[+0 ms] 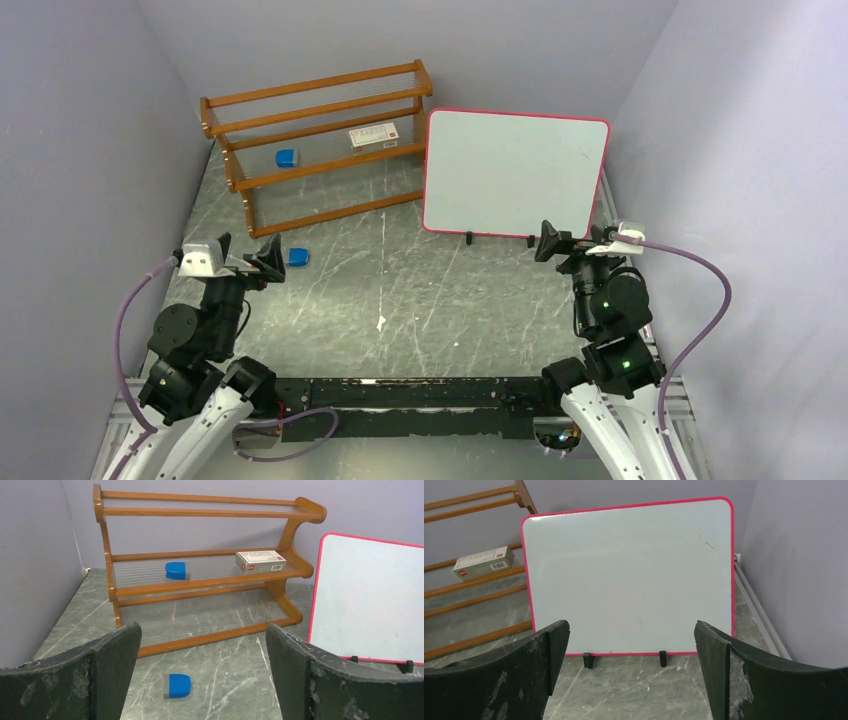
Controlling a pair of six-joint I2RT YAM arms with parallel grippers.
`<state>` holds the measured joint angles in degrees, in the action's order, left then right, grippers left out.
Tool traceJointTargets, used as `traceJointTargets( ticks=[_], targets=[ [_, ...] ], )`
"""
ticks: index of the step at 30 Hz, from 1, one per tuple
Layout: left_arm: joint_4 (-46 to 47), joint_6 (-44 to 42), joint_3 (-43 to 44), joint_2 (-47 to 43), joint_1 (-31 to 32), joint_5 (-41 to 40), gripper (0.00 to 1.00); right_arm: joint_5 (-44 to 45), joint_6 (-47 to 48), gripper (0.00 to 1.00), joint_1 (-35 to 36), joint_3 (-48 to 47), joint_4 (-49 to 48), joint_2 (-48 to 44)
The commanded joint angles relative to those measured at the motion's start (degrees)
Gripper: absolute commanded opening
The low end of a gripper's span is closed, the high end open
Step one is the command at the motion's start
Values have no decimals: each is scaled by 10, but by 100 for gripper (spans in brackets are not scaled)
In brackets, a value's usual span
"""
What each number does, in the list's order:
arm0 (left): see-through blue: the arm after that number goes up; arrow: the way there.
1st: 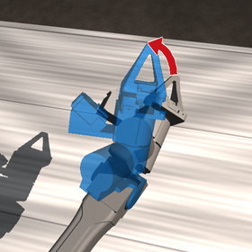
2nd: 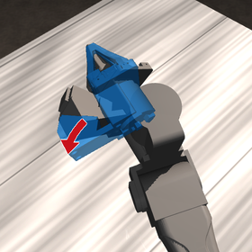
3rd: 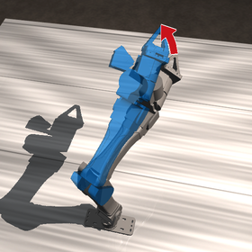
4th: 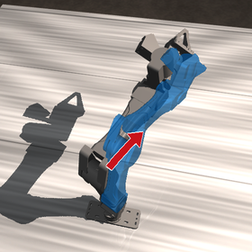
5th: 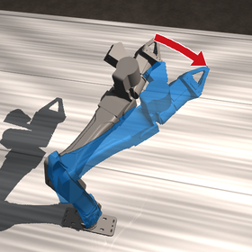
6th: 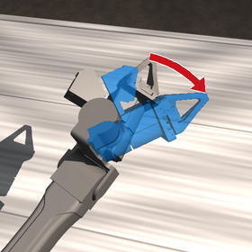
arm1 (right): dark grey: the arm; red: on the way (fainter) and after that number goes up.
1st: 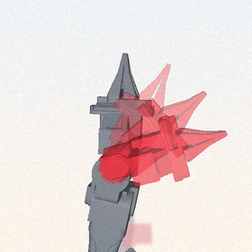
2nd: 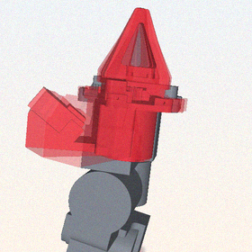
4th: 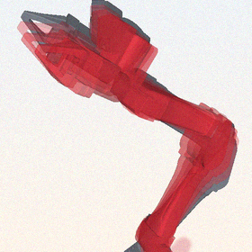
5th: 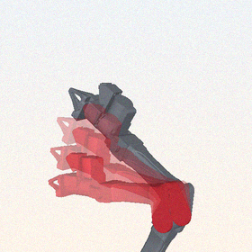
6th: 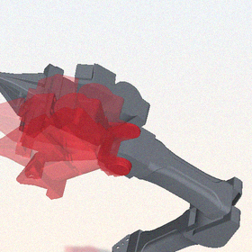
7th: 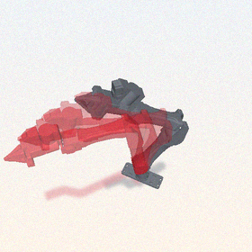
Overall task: Write a sentence on the whiteboard
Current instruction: Move the whiteboard stand to the center of the board.
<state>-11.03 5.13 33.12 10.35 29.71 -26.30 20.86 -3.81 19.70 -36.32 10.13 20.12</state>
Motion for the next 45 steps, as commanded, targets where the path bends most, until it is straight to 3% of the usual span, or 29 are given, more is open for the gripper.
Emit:
traceJointTargets(
  ticks=[1, 12, 22, 33, 45],
  targets=[
    [18, 1, -2, 1, -6, 3, 98, -7, 5, 100, 6, -10, -13, -3],
    [4, 8, 11, 19, -6, 11, 98, 9, -9, 100, 6, -11, -9, -6],
    [-75, 35, 74, 113, -6, 22, 98, -45, -82, 100, 6, -31, 14, 77],
    [-50, 17, 43, 122, -6, 96, 98, -96, -117, 99, 8, -18, -7, 274],
    [-52, 3, 35, 114, -6, 95, 98, -31, -173, 82, 64, -49, -68, 513]
  ],
)
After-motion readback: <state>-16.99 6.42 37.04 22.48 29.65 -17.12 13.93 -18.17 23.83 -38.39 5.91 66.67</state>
